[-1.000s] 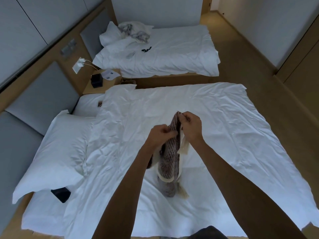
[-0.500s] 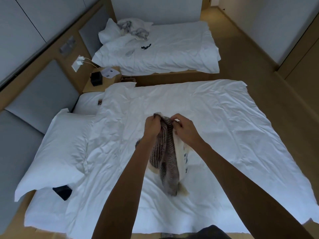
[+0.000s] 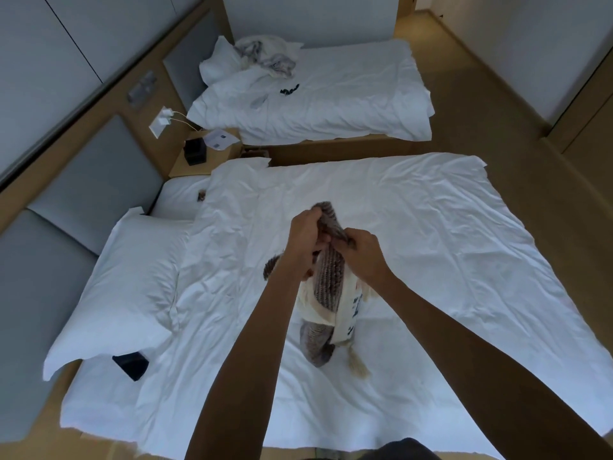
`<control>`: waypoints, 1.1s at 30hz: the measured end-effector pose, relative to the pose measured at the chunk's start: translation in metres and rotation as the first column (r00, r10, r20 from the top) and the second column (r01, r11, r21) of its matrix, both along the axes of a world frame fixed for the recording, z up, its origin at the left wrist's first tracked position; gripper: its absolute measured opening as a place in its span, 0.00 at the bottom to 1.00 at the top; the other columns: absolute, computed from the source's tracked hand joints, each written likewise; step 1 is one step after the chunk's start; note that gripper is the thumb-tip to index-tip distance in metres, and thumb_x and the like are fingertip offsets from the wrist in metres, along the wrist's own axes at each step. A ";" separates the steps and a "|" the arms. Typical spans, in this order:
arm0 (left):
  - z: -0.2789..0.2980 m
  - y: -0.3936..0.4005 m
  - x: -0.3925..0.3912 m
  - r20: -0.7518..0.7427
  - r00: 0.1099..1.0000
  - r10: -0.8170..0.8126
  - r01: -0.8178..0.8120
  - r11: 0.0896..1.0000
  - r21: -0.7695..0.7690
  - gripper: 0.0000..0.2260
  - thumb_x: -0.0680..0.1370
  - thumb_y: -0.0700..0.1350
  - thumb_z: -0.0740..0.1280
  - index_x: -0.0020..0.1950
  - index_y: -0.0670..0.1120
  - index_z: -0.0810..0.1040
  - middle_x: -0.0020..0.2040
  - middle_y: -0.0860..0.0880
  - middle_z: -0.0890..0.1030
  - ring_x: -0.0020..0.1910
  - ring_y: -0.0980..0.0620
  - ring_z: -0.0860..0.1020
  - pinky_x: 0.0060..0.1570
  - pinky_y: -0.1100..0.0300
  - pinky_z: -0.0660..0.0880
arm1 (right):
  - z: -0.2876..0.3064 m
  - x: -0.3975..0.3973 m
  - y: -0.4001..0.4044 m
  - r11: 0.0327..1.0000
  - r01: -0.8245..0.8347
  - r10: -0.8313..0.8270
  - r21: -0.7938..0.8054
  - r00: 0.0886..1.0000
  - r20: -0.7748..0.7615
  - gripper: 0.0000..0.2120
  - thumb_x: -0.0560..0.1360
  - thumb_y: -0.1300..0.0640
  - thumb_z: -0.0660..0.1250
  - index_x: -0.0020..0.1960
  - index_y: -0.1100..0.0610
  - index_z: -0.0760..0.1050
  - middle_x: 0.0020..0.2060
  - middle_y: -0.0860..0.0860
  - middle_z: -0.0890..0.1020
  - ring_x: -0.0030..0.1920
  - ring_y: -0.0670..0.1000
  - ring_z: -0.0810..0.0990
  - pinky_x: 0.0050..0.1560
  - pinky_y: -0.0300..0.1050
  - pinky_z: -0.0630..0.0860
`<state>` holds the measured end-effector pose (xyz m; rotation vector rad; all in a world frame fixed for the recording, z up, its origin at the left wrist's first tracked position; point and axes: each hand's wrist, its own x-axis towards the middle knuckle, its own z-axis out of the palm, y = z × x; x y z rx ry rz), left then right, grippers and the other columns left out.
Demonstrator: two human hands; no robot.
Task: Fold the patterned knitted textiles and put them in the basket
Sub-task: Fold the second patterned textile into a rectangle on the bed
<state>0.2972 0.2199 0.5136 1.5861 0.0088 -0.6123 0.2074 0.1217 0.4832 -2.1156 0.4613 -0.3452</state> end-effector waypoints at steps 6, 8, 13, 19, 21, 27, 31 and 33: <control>-0.026 0.016 -0.009 0.233 0.814 -0.532 0.446 0.830 0.336 0.07 0.71 0.55 0.71 0.39 0.53 0.82 0.41 0.52 0.83 0.43 0.52 0.81 0.46 0.56 0.76 | 0.008 0.008 -0.016 0.970 0.187 -0.205 0.156 0.972 0.112 0.17 0.78 0.56 0.66 0.33 0.62 0.68 0.28 0.54 0.72 0.31 0.49 0.68 0.34 0.47 0.66; -0.032 0.015 -0.010 0.227 0.772 -0.594 0.462 0.768 0.443 0.06 0.74 0.52 0.70 0.38 0.53 0.79 0.42 0.50 0.82 0.44 0.49 0.81 0.46 0.53 0.76 | 0.009 0.011 -0.020 0.963 0.211 -0.231 0.167 0.966 0.113 0.19 0.77 0.54 0.67 0.34 0.65 0.67 0.29 0.57 0.71 0.30 0.50 0.67 0.33 0.45 0.64; -0.034 0.009 -0.010 0.243 0.901 -0.360 0.231 0.871 0.435 0.17 0.81 0.51 0.62 0.34 0.45 0.71 0.32 0.48 0.74 0.32 0.49 0.73 0.33 0.58 0.67 | 0.000 0.006 -0.018 0.941 0.271 -0.279 0.200 0.960 0.013 0.08 0.76 0.54 0.68 0.48 0.59 0.79 0.40 0.50 0.81 0.40 0.49 0.78 0.38 0.35 0.71; -0.033 -0.003 -0.009 -0.042 0.994 -0.101 0.106 0.983 0.147 0.12 0.79 0.47 0.66 0.48 0.40 0.83 0.47 0.39 0.85 0.47 0.41 0.84 0.51 0.45 0.80 | -0.012 -0.016 -0.013 0.896 0.297 -0.332 0.331 0.942 0.054 0.08 0.76 0.64 0.61 0.51 0.55 0.77 0.40 0.54 0.83 0.36 0.53 0.79 0.38 0.46 0.75; -0.031 -0.002 -0.008 -0.134 0.991 0.005 0.004 0.998 0.067 0.08 0.77 0.45 0.67 0.45 0.42 0.83 0.45 0.40 0.85 0.45 0.42 0.83 0.50 0.47 0.80 | -0.008 -0.021 -0.015 0.870 0.314 -0.374 0.379 0.923 0.094 0.08 0.76 0.65 0.61 0.49 0.55 0.75 0.34 0.60 0.81 0.30 0.54 0.75 0.32 0.47 0.72; -0.039 0.020 0.009 -0.200 0.854 0.481 -0.478 0.876 0.067 0.09 0.77 0.48 0.66 0.49 0.43 0.72 0.42 0.45 0.78 0.40 0.45 0.78 0.41 0.53 0.76 | 0.001 -0.027 -0.050 0.840 0.492 -0.523 0.230 0.847 0.094 0.10 0.76 0.62 0.63 0.56 0.59 0.77 0.36 0.52 0.84 0.37 0.49 0.83 0.45 0.47 0.80; -0.032 0.017 0.004 -0.254 0.864 0.434 -0.440 0.897 0.036 0.08 0.80 0.46 0.63 0.47 0.42 0.76 0.33 0.47 0.77 0.26 0.52 0.75 0.24 0.64 0.68 | 0.008 -0.033 -0.049 0.848 0.368 -0.422 0.381 0.904 0.065 0.06 0.74 0.67 0.63 0.50 0.62 0.75 0.36 0.62 0.83 0.33 0.49 0.83 0.38 0.43 0.78; -0.027 0.005 -0.004 -0.306 0.918 0.253 -0.263 0.965 0.009 0.14 0.81 0.46 0.61 0.37 0.43 0.75 0.23 0.49 0.74 0.17 0.55 0.69 0.21 0.68 0.62 | 0.014 -0.032 -0.036 0.876 0.245 -0.310 0.416 0.946 0.097 0.06 0.74 0.68 0.62 0.50 0.63 0.74 0.35 0.63 0.83 0.31 0.51 0.82 0.33 0.39 0.75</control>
